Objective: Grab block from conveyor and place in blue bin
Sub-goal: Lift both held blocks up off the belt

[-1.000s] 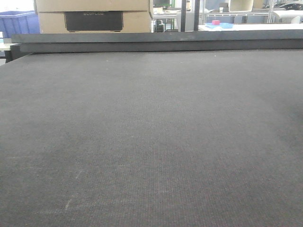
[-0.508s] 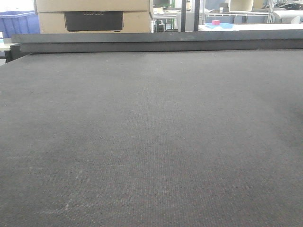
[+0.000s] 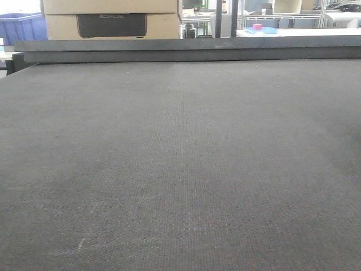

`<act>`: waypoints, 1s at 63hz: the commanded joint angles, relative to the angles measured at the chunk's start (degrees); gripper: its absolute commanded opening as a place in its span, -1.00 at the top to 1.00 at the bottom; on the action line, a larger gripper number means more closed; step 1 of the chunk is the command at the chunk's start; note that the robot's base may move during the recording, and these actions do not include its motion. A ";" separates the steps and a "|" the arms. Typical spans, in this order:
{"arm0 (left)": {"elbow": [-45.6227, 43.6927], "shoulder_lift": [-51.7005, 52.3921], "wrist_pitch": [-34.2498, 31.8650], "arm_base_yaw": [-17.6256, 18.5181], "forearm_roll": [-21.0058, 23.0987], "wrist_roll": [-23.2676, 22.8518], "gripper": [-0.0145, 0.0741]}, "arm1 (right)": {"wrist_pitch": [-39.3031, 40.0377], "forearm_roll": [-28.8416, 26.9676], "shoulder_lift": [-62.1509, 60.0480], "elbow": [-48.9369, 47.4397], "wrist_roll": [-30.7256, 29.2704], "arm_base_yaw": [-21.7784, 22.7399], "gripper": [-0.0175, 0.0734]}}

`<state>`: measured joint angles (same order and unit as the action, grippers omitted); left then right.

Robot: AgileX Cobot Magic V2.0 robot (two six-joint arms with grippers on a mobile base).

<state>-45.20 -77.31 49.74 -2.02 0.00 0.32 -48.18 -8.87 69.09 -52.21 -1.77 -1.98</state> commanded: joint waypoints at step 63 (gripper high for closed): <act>-0.45 45.64 -27.65 15.89 -2.93 1.15 0.92 | 26.54 0.19 -27.36 3.98 -6.27 -14.48 0.98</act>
<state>-45.32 -34.37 23.46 13.36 -2.60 1.53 -25.13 -8.87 45.54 -50.14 -7.66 -16.27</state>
